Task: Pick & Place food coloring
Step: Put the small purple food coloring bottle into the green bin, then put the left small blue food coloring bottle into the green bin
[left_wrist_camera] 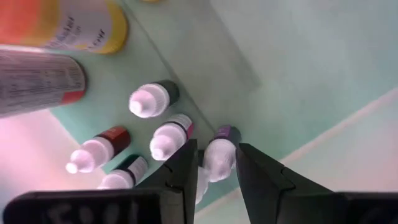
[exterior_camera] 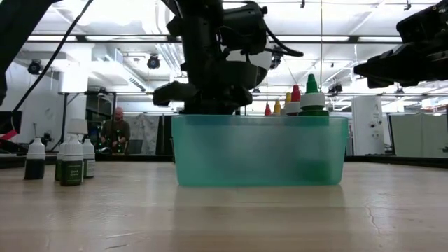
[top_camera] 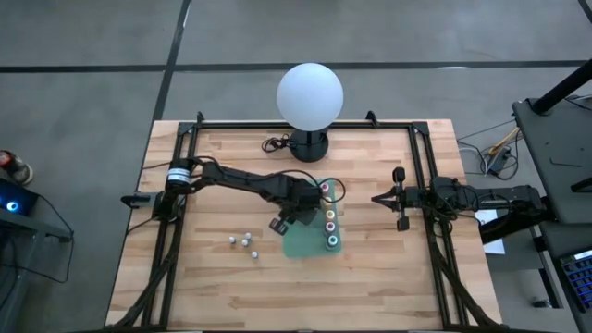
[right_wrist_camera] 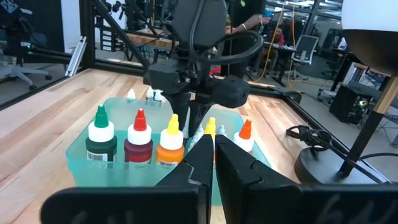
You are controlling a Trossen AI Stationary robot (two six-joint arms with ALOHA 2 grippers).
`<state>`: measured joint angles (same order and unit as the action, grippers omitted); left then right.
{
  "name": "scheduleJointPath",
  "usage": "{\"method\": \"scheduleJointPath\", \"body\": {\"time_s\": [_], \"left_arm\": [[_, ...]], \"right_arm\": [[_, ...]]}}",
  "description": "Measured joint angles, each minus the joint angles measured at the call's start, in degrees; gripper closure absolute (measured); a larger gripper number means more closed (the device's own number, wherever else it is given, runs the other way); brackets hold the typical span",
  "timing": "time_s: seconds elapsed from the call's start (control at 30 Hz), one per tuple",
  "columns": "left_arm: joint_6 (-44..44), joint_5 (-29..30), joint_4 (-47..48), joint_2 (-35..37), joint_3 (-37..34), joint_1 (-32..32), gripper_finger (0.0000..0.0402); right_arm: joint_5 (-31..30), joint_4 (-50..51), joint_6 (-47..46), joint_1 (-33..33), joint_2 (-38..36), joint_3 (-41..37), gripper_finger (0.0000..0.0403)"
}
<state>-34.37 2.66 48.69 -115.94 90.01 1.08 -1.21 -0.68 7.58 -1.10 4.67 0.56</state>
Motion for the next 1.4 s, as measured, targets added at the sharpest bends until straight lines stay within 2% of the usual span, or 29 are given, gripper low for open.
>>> {"method": "scheduleJointPath", "body": {"time_s": [0.37, 0.83, 1.03, 1.4], "left_arm": [[1.6, 0.0, 2.3, 0.0, 3.2, 0.0, 0.0319], [4.2, 0.0, 11.8, 1.2, 9.5, 0.0, 0.0319], [8.1, 0.4, 15.5, 3.2, 13.2, 0.9, 0.0319], [18.3, -0.1, 17.1, 7.1, 10.3, 2.9, 0.0319]], "right_arm": [[0.0, 0.0, 0.1, 0.0, 0.0, 0.0, 0.0394], [0.0, 0.0, 0.0, 0.0, 0.0, 0.0, 0.0394], [0.0, 0.0, 0.0, 0.0, 0.0, 0.0, 0.0394], [0.1, 0.0, 0.1, 0.0, 0.0, 0.0, 0.0394]]}}
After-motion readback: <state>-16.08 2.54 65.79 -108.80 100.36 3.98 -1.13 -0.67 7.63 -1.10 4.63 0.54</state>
